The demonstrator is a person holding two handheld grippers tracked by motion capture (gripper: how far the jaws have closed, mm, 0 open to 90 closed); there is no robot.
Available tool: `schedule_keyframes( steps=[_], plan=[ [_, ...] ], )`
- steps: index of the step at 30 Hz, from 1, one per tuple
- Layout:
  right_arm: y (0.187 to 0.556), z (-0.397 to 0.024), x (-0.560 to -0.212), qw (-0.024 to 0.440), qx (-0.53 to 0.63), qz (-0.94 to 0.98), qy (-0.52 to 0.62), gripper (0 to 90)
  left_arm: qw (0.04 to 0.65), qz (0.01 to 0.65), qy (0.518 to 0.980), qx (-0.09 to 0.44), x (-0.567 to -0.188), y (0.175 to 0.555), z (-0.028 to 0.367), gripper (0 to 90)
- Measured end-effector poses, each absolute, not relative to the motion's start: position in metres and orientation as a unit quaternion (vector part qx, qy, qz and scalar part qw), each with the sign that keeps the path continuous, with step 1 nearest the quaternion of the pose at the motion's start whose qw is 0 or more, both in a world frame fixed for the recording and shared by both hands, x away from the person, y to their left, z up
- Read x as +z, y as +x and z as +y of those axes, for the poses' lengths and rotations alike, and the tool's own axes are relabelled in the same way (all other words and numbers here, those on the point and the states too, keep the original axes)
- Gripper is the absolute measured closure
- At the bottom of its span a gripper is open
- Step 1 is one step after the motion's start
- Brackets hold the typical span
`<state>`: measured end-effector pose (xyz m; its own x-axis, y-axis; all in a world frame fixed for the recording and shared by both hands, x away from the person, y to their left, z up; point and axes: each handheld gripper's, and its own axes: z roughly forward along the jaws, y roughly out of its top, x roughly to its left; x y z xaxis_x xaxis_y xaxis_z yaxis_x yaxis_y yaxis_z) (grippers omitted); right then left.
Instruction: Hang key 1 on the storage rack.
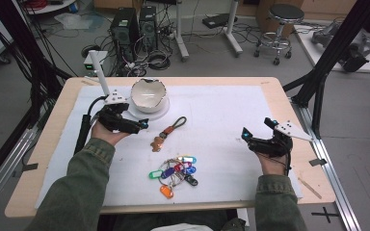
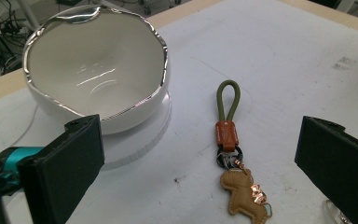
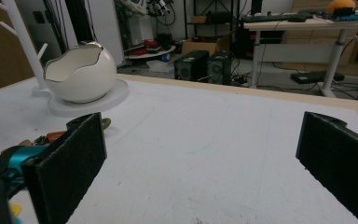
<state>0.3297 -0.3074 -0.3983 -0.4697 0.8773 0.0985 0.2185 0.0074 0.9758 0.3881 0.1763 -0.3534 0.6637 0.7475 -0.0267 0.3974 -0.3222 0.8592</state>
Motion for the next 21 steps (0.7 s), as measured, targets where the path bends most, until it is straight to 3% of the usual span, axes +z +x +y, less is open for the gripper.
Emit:
schedule_keyframes(
  steps=[21],
  plan=[
    [0.33,-0.309,-0.399,0.292,0.563,0.647,0.422,0.6,0.417,0.331,0.834,0.148,-0.358,0.414,0.129,1.8]
  ],
)
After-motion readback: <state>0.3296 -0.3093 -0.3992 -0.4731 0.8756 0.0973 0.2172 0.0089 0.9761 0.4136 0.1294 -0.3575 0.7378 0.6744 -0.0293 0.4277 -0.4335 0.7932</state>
